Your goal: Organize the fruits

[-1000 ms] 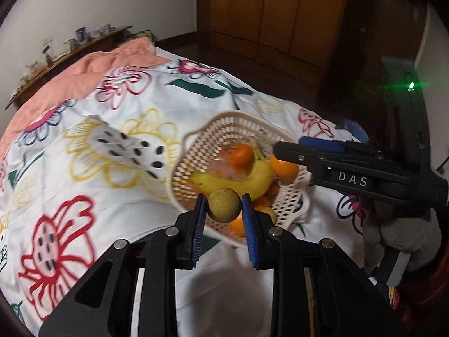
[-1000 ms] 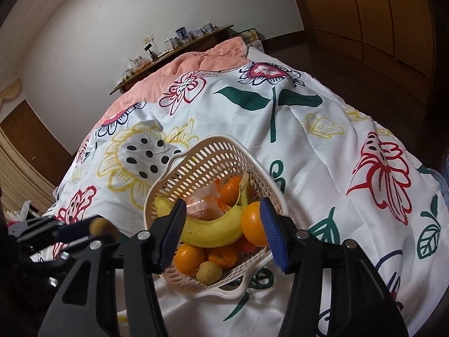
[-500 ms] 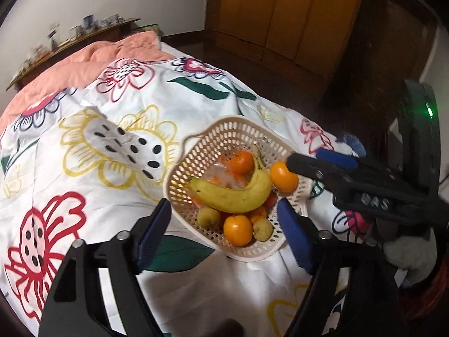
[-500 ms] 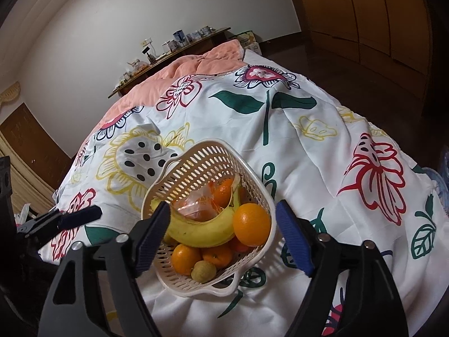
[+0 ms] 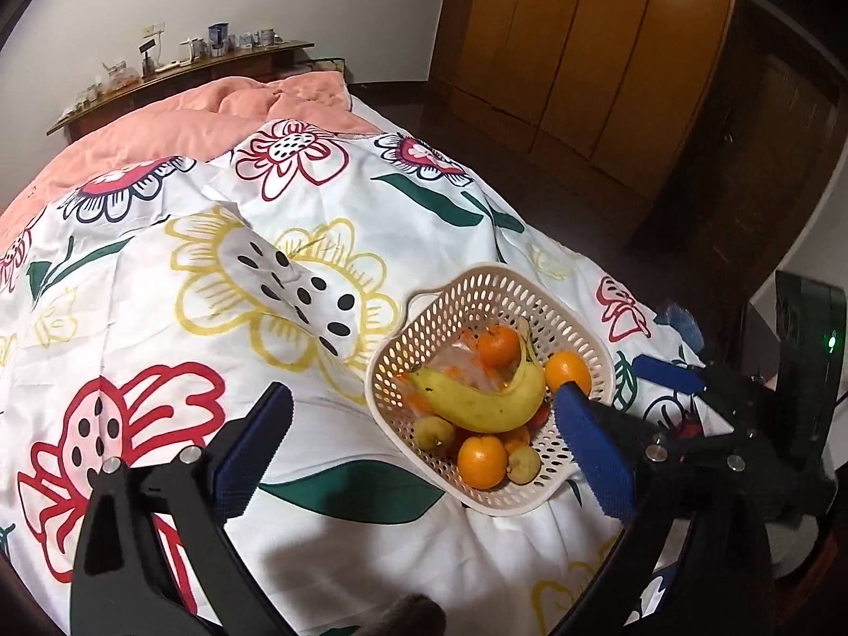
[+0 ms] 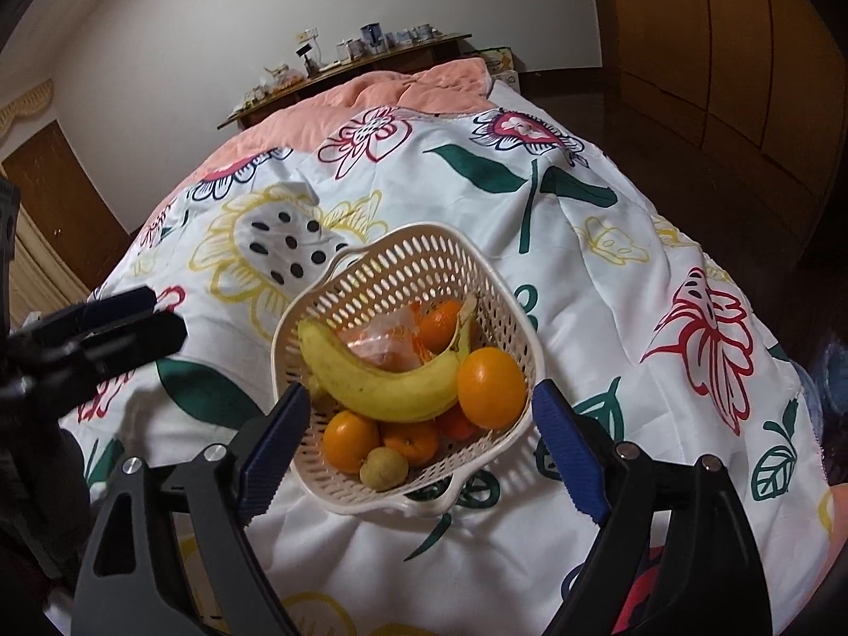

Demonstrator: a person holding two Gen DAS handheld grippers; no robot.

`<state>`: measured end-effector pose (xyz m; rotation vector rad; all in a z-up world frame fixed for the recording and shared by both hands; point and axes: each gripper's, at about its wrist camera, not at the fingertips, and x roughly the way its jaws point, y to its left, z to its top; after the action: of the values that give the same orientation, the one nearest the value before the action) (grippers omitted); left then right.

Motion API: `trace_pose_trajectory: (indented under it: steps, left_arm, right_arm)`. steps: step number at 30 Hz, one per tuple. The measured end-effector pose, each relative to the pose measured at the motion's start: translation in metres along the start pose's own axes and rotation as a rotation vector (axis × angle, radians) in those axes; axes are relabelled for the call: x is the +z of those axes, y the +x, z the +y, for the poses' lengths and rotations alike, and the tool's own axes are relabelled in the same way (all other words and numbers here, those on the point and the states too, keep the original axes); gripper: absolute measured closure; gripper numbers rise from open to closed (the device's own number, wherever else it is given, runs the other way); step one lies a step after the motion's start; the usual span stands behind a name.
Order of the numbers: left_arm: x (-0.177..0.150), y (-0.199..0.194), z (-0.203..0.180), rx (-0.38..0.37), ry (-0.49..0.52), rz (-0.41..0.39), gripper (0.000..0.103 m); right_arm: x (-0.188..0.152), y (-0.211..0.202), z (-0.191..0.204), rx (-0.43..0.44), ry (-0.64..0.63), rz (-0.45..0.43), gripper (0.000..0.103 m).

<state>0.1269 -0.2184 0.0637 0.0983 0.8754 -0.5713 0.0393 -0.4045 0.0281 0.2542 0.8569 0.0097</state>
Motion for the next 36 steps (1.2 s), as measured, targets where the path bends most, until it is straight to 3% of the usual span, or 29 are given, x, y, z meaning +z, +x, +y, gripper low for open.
trace_pose_trajectory:
  steps: [4,15,36]
  left_arm:
    - [-0.004,0.000,-0.008,0.059,0.044,-0.005,0.003]
    - [-0.012,0.005,-0.022,0.137,0.128,-0.003,0.003]
    - [-0.020,0.004,-0.036,0.160,0.216,-0.018,0.003]
  right_arm:
    - [-0.005,0.002,0.007,-0.025,-0.045,0.014,0.016]
    - [-0.019,0.002,0.017,-0.064,-0.162,0.061,0.013]
    - [-0.020,0.003,0.021,-0.065,-0.168,0.064,0.012]
